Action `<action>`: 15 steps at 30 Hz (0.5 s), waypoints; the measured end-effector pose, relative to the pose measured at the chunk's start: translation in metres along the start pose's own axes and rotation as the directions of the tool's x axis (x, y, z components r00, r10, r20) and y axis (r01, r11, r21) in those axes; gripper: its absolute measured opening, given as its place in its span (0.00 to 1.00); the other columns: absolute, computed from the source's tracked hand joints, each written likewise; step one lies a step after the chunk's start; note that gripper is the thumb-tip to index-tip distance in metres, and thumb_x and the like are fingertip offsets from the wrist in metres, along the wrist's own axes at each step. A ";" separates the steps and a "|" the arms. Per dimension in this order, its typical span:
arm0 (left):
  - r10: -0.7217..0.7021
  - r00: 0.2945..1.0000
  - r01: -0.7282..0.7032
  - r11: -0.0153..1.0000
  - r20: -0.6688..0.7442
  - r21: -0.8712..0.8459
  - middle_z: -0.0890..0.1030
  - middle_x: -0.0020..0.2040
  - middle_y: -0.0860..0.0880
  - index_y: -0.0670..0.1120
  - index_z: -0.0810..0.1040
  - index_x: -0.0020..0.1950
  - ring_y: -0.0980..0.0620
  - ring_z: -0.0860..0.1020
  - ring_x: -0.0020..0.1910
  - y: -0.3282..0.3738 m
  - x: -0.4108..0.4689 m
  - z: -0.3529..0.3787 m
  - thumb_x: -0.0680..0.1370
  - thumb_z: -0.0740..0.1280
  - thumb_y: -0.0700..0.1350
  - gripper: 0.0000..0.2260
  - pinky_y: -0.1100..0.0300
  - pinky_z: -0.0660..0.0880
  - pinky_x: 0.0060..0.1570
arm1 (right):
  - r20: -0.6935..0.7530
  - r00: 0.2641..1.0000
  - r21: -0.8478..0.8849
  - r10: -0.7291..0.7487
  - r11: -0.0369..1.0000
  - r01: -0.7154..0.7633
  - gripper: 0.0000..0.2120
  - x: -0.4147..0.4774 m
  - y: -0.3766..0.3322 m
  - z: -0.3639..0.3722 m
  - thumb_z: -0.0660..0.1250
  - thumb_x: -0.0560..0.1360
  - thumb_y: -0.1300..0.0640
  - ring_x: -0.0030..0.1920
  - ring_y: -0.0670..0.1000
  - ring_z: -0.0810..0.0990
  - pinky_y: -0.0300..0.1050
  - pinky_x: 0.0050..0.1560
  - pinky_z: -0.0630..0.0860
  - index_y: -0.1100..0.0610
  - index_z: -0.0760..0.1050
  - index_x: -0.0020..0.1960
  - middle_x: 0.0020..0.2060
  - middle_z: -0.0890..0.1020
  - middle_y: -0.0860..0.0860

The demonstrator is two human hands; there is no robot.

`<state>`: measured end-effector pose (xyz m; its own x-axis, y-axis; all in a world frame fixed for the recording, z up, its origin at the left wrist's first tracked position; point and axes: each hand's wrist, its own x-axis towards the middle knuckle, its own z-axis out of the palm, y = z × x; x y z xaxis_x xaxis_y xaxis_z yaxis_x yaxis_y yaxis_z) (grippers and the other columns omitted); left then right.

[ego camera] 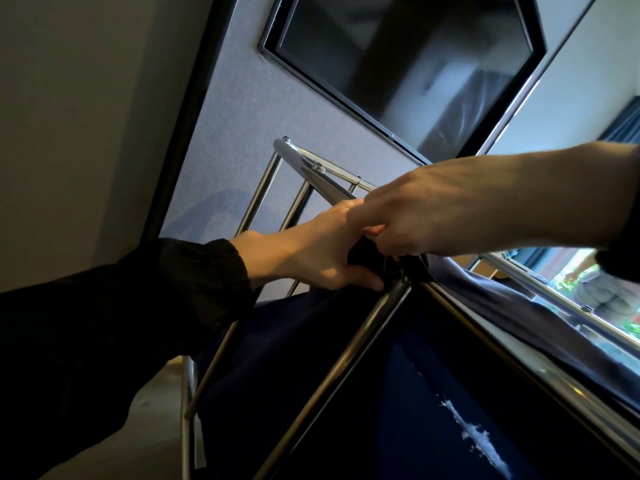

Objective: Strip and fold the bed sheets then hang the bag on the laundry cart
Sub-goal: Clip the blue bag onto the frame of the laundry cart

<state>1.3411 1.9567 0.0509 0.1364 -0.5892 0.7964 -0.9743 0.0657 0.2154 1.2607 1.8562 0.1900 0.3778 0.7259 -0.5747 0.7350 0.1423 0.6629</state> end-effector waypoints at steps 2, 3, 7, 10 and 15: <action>-0.016 1.000 0.016 1.000 0.013 0.003 0.65 0.36 0.66 0.39 0.78 0.39 0.80 0.69 0.43 0.006 0.001 -0.002 0.69 0.75 0.41 0.08 0.83 0.64 0.41 | 0.024 0.999 0.021 0.027 0.999 -0.027 0.06 -0.001 -0.002 -0.002 0.72 0.65 0.67 0.36 0.57 0.79 0.46 0.29 0.76 0.58 0.78 0.35 0.42 0.78 0.54; -0.031 0.999 0.032 0.999 0.030 -0.004 0.64 0.36 0.66 0.39 0.78 0.38 0.80 0.68 0.43 0.008 0.001 -0.002 0.69 0.76 0.41 0.09 0.83 0.63 0.41 | 0.047 0.998 -0.002 0.033 0.999 -0.032 0.06 0.000 -0.003 -0.002 0.72 0.65 0.67 0.36 0.57 0.79 0.46 0.29 0.76 0.58 0.78 0.35 0.42 0.79 0.55; -0.032 0.999 0.033 0.999 -0.017 0.043 0.68 0.36 0.63 0.37 0.77 0.37 0.81 0.67 0.43 0.005 0.000 0.000 0.67 0.78 0.40 0.11 0.85 0.61 0.43 | 0.120 0.990 0.026 0.068 0.997 -0.071 0.04 0.005 -0.007 -0.003 0.68 0.68 0.65 0.38 0.58 0.79 0.49 0.34 0.78 0.57 0.78 0.38 0.43 0.79 0.54; -0.043 0.998 0.045 0.998 -0.054 0.033 0.77 0.43 0.45 0.34 0.78 0.45 0.71 0.69 0.43 0.003 0.001 0.001 0.67 0.74 0.45 0.15 0.81 0.62 0.48 | 0.189 0.976 0.056 0.108 0.991 -0.120 0.05 0.005 -0.011 -0.007 0.64 0.71 0.62 0.42 0.56 0.78 0.49 0.39 0.77 0.54 0.78 0.42 0.44 0.79 0.52; -0.072 0.997 0.073 0.996 -0.019 0.043 0.78 0.43 0.47 0.35 0.79 0.46 0.67 0.71 0.42 0.002 0.003 0.001 0.68 0.73 0.46 0.15 0.78 0.63 0.48 | 0.228 0.960 0.129 0.161 0.972 -0.194 0.08 0.007 -0.016 -0.001 0.61 0.72 0.59 0.46 0.52 0.77 0.48 0.40 0.78 0.51 0.76 0.47 0.48 0.76 0.49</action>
<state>1.3392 1.9542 0.0526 0.2095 -0.5772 0.7893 -0.9686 -0.0119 0.2484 1.2509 1.8602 0.1758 0.6093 0.5668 -0.5545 0.7146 -0.0893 0.6938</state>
